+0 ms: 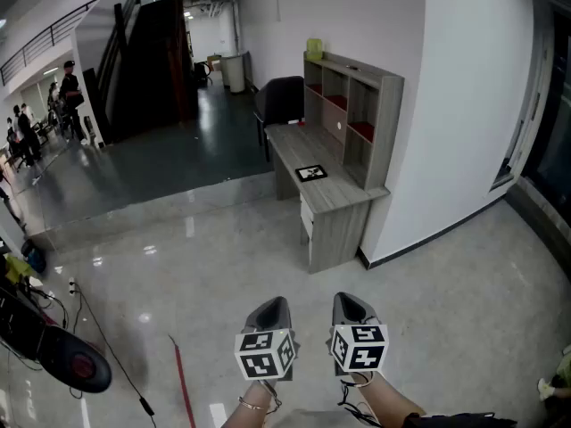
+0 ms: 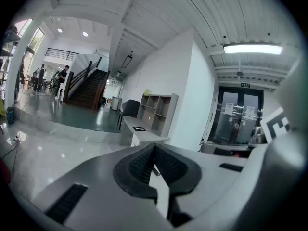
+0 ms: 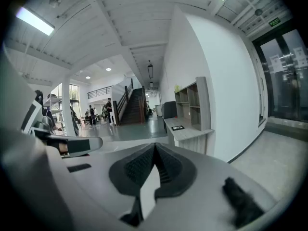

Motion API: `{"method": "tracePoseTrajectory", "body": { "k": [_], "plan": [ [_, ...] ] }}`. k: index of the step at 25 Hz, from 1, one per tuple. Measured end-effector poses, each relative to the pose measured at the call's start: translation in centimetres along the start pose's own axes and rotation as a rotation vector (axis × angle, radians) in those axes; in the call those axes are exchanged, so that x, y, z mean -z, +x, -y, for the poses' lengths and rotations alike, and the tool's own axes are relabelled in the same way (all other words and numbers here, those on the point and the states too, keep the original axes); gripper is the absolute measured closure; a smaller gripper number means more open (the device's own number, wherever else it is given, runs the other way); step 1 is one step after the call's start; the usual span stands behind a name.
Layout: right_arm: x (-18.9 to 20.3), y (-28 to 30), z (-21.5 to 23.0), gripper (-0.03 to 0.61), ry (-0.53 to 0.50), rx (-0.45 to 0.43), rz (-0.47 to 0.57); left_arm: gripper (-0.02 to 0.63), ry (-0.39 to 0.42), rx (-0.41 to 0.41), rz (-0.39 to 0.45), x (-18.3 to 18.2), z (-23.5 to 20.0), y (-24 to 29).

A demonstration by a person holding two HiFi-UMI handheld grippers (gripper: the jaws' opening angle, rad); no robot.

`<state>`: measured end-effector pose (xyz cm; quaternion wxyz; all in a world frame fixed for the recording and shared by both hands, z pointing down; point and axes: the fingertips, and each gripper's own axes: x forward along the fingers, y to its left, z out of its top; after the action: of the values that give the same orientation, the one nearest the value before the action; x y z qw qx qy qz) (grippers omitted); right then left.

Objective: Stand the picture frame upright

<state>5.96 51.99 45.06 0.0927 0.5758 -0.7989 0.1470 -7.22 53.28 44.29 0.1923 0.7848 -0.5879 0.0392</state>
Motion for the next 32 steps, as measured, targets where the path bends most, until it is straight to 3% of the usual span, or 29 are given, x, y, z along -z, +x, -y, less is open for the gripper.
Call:
{"method": "tracePoseTrajectory", "body": {
  "k": [15, 32],
  "plan": [
    [-0.9, 2.5, -1.3, 0.546, 0.007, 0.027, 0.034, 0.603, 0.014, 0.001, -0.019, -0.4, -3.1, 1.2],
    [-0.3, 6.7, -0.3, 0.546, -0.017, 0.05, -0.029, 0.603, -0.023, -0.015, -0.034, -0.5, -6.2, 4.7]
  ]
}}
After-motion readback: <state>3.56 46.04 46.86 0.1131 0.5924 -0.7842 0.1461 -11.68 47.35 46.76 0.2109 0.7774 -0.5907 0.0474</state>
